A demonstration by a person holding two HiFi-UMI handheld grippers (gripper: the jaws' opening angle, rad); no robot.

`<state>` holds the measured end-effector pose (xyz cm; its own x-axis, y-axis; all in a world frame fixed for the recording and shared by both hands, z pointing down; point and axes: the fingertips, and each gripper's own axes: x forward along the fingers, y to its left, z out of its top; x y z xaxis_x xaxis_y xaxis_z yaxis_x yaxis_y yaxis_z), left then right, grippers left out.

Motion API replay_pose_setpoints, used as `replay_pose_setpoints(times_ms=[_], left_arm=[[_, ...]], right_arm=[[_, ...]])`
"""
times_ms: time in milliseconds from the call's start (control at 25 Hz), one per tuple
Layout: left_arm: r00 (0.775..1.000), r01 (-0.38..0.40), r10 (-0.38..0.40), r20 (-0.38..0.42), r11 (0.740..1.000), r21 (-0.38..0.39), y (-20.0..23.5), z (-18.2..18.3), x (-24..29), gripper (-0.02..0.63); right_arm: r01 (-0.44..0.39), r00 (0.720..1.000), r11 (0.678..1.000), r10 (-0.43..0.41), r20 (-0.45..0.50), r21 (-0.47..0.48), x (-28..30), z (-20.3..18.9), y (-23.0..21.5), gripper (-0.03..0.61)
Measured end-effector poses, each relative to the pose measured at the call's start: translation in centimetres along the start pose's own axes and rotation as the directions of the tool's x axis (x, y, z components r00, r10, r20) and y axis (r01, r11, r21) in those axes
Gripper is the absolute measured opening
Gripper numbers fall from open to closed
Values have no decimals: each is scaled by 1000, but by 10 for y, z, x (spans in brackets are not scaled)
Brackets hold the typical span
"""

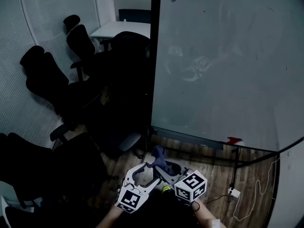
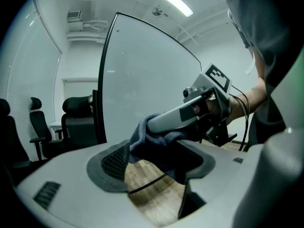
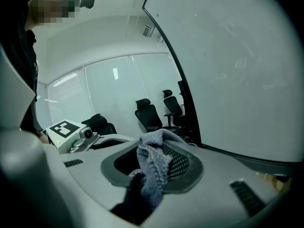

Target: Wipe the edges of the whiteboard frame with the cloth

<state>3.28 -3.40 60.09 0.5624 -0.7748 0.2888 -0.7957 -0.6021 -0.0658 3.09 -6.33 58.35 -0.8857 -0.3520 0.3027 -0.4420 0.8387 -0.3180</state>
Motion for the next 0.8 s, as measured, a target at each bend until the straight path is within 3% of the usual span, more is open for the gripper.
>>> replay_pose_setpoints(times_ms=[400,800], left_arm=[[1000,1,0,-26,1000,9,45,-4,4,311],[991,-111,114,-65,993,46,126,15,36,311]], right_arm=[[20,1000,1000,-20,-24,5,41,13,-5,117],[-22,1000,1000,22,-10,0,101,67,-45,117]])
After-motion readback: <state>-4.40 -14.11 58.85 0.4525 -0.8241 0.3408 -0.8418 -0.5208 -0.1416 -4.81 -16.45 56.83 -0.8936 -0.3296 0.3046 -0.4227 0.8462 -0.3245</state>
